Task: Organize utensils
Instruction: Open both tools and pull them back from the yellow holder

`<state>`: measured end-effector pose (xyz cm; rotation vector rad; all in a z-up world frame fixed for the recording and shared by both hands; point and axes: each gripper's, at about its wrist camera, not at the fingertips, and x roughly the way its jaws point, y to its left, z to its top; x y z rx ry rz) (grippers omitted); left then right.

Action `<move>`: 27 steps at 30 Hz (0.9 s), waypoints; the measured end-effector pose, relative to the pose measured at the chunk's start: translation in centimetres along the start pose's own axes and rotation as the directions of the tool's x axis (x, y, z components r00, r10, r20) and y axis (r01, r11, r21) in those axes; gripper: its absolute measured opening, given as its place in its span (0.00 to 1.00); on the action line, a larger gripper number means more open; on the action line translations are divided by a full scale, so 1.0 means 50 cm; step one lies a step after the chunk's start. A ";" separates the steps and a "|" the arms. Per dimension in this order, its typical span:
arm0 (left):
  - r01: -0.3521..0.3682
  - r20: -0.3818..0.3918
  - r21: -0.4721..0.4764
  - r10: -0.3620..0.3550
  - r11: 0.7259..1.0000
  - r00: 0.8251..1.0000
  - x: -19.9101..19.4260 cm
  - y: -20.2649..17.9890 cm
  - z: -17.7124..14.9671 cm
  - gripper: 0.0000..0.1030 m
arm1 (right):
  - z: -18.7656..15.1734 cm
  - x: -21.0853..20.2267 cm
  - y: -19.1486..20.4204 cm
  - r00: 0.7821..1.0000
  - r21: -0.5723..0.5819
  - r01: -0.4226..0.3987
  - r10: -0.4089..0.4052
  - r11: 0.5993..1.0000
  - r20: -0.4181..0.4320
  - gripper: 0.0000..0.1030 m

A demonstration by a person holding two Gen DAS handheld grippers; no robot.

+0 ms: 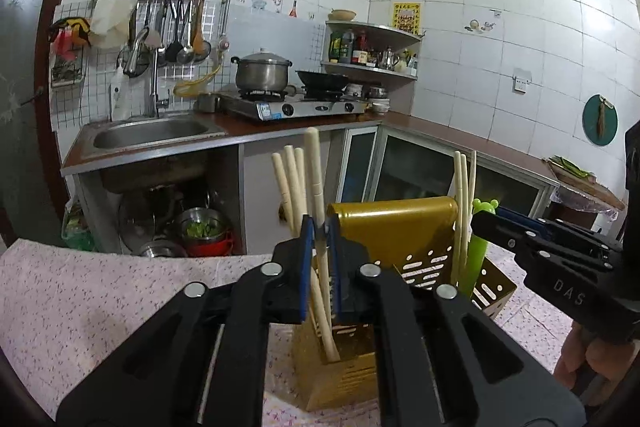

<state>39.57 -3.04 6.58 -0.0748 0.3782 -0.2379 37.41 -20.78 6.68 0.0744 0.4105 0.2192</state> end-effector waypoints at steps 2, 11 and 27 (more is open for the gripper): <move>0.003 -0.011 -0.021 -0.003 1.000 1.000 -0.015 0.007 0.006 0.46 | 0.004 -0.016 -0.003 1.000 0.008 -0.009 0.009 1.000 0.004 0.52; -0.035 -0.012 -0.018 0.035 0.999 0.999 -0.163 0.030 0.025 0.95 | 0.018 -0.124 -0.003 0.999 0.034 0.042 -0.041 0.999 -0.010 0.71; -0.079 -0.292 0.037 0.086 0.996 0.953 -0.267 0.054 -0.174 0.95 | -0.190 -0.217 0.021 0.965 0.075 0.135 -0.114 0.988 -0.235 0.74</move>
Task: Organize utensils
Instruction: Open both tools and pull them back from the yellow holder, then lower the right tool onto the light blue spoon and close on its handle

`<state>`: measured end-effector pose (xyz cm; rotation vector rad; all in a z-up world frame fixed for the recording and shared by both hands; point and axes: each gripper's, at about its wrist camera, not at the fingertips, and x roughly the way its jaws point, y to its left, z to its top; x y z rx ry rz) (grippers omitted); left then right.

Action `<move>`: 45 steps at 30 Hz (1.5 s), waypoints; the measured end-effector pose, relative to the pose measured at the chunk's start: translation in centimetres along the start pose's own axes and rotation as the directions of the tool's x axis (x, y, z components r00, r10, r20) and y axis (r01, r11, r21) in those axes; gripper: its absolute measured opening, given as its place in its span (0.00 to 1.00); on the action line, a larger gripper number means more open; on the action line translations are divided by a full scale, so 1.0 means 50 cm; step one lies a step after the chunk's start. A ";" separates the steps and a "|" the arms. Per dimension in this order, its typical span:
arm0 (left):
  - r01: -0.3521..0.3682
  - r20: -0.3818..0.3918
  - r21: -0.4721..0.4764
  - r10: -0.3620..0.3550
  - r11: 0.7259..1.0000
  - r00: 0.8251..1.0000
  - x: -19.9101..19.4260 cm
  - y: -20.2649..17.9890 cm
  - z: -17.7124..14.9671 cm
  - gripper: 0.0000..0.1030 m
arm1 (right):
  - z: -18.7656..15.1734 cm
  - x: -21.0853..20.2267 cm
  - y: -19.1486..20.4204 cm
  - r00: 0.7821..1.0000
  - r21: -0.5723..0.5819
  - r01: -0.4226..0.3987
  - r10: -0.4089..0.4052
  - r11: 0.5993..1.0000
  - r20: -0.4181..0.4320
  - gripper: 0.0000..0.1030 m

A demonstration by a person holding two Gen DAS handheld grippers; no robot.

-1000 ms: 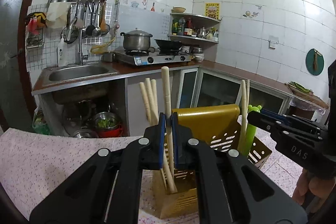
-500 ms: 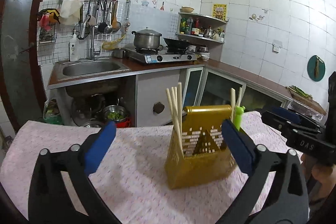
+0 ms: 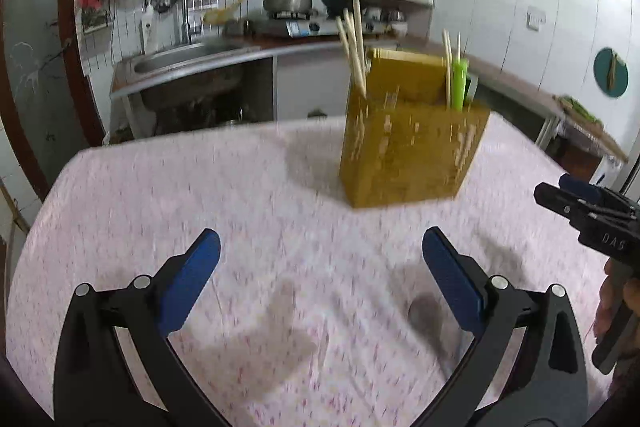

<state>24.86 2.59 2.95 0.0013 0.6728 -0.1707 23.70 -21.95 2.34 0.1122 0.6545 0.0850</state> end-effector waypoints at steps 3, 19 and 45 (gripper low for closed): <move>0.000 -0.046 -0.019 -0.001 1.000 0.999 0.015 0.008 -0.036 0.95 | -0.042 0.014 0.002 0.999 0.011 0.005 -0.005 1.000 -0.048 0.74; -0.067 -0.125 -0.057 0.059 0.996 0.990 0.014 0.118 -0.089 0.95 | -0.121 0.021 0.092 0.983 0.007 0.089 -0.087 0.996 -0.163 0.74; -0.058 -0.177 -0.079 0.043 0.995 0.983 -0.003 0.163 -0.119 0.95 | -0.153 0.079 0.125 0.939 0.112 0.036 0.004 0.993 -0.343 0.11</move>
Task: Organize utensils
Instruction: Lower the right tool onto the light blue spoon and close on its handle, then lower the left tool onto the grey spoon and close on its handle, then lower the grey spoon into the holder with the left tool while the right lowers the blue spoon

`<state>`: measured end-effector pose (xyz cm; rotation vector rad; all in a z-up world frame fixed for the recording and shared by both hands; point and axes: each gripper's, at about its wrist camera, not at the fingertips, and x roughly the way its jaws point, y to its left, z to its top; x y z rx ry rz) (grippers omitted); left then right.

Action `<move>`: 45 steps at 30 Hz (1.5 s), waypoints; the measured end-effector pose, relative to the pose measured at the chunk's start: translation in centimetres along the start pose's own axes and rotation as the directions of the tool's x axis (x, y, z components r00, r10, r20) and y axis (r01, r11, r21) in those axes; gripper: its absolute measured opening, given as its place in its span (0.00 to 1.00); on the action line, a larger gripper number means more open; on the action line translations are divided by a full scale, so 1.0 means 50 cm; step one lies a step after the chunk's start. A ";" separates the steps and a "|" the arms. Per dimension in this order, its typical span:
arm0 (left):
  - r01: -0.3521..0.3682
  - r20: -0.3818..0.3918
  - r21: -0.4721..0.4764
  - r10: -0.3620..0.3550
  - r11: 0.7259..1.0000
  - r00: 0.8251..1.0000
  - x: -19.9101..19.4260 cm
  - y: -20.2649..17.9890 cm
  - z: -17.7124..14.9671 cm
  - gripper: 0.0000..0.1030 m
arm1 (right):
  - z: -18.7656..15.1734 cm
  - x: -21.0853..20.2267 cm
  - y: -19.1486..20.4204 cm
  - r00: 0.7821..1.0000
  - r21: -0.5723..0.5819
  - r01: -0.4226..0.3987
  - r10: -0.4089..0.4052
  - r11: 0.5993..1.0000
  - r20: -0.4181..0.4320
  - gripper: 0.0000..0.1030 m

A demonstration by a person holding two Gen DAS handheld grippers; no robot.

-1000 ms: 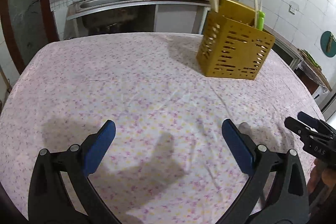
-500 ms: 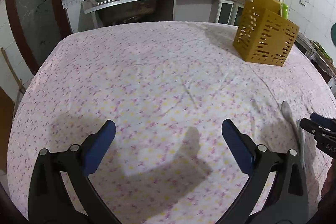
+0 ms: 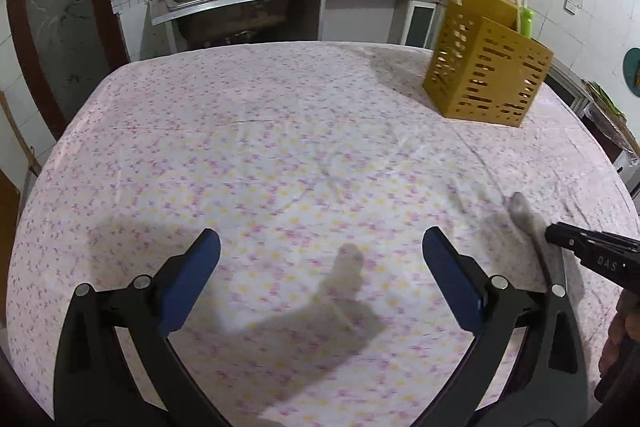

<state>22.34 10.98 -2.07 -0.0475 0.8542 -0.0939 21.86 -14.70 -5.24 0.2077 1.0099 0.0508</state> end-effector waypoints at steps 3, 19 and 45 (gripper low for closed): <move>0.038 -0.012 0.010 -0.037 0.999 0.999 0.000 -0.048 0.003 0.95 | 0.022 -0.015 -0.038 1.000 -0.003 -0.005 0.005 1.000 0.023 0.09; 0.083 -0.271 -0.056 -0.096 0.995 0.958 0.100 -0.317 -0.002 0.62 | 0.096 -0.032 -0.195 0.996 -0.032 0.071 -0.068 0.997 0.062 0.07; 0.116 -0.266 0.082 -0.090 0.990 0.960 0.135 -0.348 0.101 0.03 | 0.148 -0.048 -0.185 0.990 -0.036 -0.006 0.011 0.999 0.144 0.07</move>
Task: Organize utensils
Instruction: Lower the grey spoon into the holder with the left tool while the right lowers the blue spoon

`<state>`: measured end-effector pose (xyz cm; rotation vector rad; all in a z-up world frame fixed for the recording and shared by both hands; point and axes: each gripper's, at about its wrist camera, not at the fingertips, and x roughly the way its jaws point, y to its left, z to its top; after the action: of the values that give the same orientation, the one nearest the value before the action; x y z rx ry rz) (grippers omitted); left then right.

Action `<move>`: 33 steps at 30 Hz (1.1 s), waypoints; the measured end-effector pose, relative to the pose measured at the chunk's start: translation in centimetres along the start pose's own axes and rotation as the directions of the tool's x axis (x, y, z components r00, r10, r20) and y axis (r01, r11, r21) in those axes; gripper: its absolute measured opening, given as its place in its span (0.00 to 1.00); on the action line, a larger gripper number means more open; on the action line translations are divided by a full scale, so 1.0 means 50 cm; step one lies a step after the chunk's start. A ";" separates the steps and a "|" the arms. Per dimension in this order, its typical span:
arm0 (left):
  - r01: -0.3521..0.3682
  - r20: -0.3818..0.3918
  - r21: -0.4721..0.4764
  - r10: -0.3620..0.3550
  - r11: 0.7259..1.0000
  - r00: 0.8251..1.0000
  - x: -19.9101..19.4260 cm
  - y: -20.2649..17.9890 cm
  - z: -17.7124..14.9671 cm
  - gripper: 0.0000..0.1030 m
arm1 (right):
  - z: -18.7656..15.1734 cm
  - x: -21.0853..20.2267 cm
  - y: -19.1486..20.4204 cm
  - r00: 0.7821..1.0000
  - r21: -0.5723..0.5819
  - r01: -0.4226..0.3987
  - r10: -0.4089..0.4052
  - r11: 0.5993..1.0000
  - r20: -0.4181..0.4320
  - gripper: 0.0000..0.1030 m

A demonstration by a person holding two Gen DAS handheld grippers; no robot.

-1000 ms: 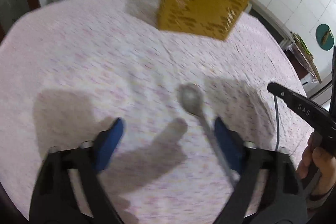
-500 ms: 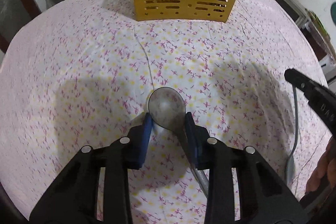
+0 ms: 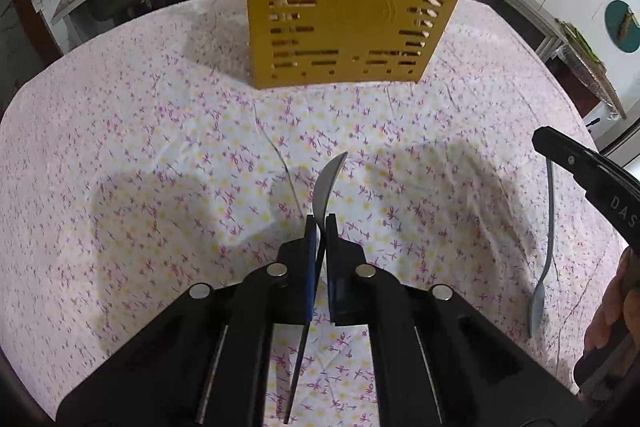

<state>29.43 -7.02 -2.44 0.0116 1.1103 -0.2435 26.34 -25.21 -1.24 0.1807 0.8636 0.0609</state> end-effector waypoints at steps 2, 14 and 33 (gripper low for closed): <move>0.026 0.020 -0.005 -0.026 1.000 0.999 -0.012 0.012 -0.001 0.03 | 0.000 -0.002 0.006 1.000 -0.007 -0.006 0.006 1.000 0.008 0.07; 0.077 0.279 -0.001 -0.074 0.997 0.957 -0.145 0.030 0.024 0.03 | 0.054 -0.065 0.035 0.988 -0.038 -0.038 0.043 0.999 0.146 0.07; 0.185 0.512 0.033 -0.175 0.982 0.841 -0.230 0.033 0.204 0.03 | 0.246 -0.171 0.091 0.926 -0.125 -0.046 0.090 0.991 0.367 0.07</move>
<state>33.93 -4.57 12.17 -0.1678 0.5755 -0.3809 30.24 -23.46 13.79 0.1098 0.4720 0.1364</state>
